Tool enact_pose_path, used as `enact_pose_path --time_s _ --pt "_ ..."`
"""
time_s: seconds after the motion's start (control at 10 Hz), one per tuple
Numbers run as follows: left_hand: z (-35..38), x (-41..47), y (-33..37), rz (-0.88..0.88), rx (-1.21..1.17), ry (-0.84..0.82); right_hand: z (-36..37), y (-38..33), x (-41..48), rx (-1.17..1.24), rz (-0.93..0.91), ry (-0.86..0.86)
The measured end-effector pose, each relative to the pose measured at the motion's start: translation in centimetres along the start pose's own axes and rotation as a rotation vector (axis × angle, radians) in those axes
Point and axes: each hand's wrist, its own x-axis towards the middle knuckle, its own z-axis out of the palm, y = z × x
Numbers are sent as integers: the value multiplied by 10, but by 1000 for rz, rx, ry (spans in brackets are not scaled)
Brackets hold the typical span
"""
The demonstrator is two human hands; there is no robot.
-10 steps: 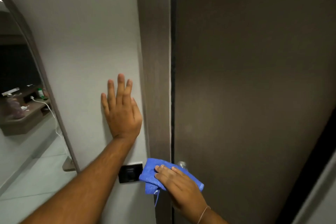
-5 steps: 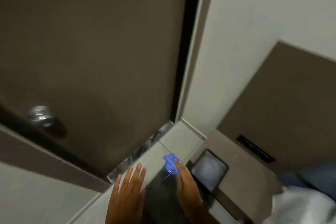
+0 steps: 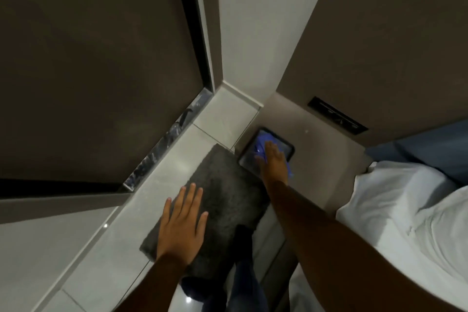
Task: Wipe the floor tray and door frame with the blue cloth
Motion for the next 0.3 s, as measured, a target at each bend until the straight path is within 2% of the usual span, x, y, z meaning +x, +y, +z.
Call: enact_pose_path --time_s 0.1,0.2,0.3 --pt "-4 1 -2 -62 -42 47 12 -14 1 -25 -93 -43" --pt "-20 -5 -18 -135 -83 48 29 -50 -22 -192 -362 -78" --pt "-31 -16 -38 -239 -86 73 34 -80 -40 -256 -543 -27"
